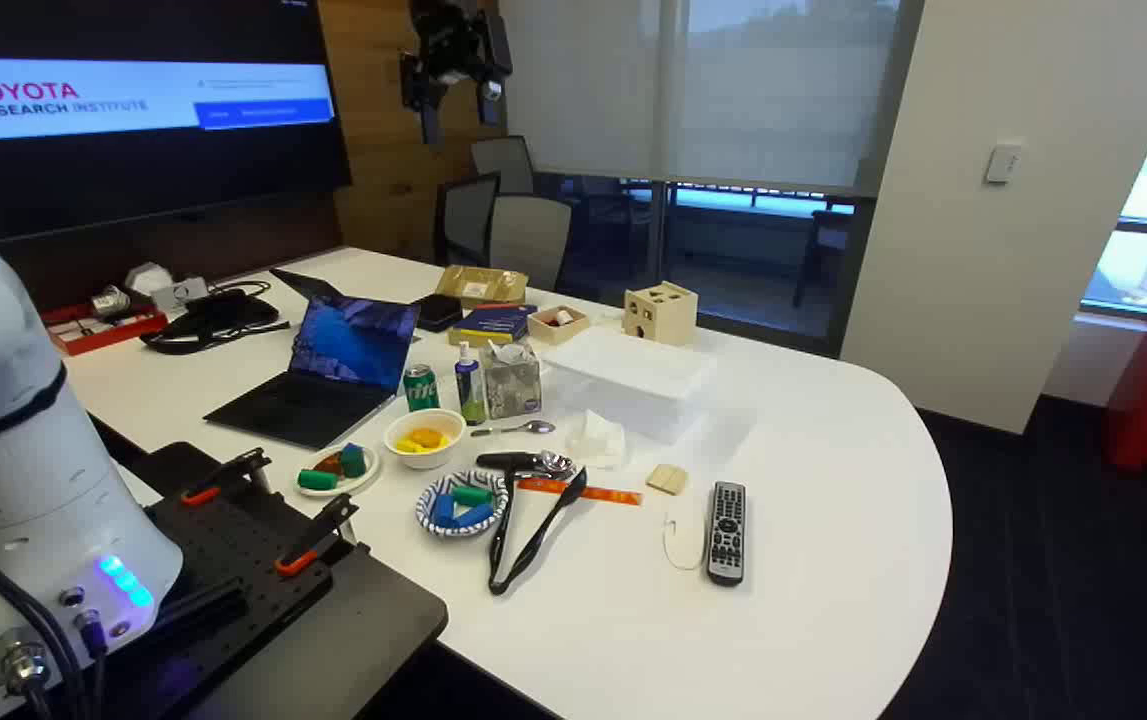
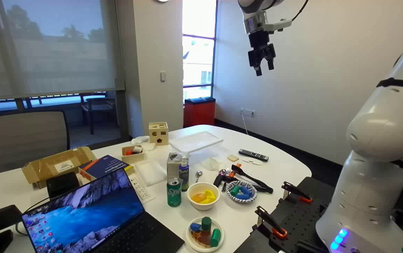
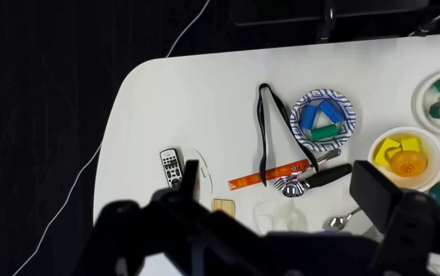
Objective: Move the blue block to the plate on the right
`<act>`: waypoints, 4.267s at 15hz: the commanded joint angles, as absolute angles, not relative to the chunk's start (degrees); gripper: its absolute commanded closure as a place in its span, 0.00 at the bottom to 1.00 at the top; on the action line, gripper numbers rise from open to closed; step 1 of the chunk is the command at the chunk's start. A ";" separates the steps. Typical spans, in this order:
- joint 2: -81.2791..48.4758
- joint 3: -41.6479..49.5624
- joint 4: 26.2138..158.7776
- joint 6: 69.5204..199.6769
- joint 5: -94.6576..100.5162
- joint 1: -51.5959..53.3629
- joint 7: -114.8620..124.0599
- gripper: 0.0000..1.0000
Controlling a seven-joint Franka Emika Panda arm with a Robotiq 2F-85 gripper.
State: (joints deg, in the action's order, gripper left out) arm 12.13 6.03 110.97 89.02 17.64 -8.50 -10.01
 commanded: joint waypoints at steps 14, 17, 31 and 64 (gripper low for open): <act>-5.42 -3.49 114.71 119.48 12.59 1.92 19.40 0.00; -12.82 -4.45 114.98 121.98 12.77 5.31 25.19 0.00; -29.92 -6.02 123.24 140.78 -4.22 15.06 36.42 0.00; -48.80 -7.00 115.04 143.46 -4.96 14.67 14.85 0.00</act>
State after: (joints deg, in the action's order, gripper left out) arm -47.33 -7.37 117.09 143.39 -4.20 15.30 16.06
